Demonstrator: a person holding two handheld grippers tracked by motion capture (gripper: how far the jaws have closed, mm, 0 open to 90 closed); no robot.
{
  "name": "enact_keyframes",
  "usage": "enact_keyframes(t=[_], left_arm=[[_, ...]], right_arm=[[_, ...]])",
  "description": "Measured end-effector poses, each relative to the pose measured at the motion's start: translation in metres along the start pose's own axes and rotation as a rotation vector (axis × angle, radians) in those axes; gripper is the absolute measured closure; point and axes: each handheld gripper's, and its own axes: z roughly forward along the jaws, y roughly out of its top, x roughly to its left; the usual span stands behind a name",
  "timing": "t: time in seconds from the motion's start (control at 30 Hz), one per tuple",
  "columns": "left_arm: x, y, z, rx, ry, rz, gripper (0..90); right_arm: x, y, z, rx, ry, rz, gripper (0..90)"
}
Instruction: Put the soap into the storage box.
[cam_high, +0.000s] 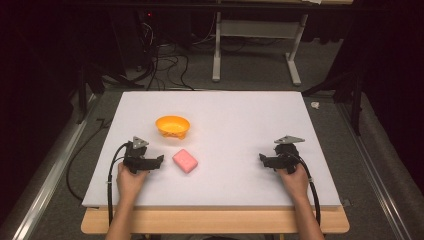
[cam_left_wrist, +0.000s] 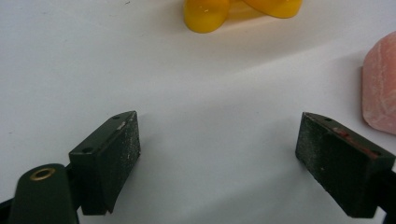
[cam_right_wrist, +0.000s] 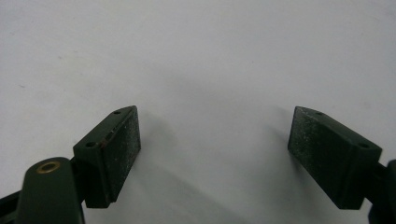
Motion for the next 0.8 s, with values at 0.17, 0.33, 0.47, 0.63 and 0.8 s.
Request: enact_keyframes(t=[0.17, 0.33, 0.47, 0.63, 0.8], left_arm=[[0.0001, 0.0000, -0.0001, 0.000, -0.001, -0.001, 14.6], [0.0004, 0.0002, -0.0001, 0.003, -0.004, -0.001, 14.6], [-0.0003, 0.0002, -0.0004, 0.002, -0.002, 0.000, 15.4], [0.0001, 0.0006, -0.0008, 0.006, -0.006, 0.000, 16.6], [-0.0007, 0.0008, -0.0012, 0.011, 0.003, -0.011, 17.3]], right_arm=[[0.0000, 0.0000, 0.0000, 0.000, -0.001, 0.001, 17.4], [0.0000, 0.0000, 0.0000, 0.000, -0.001, 0.001, 17.3], [0.0001, 0.0000, -0.0001, 0.002, 0.000, 0.002, 17.3], [0.0001, 0.0000, -0.0001, 0.002, 0.000, 0.004, 17.3], [0.0000, 0.0000, -0.0001, 0.002, 0.000, 0.004, 17.3]])
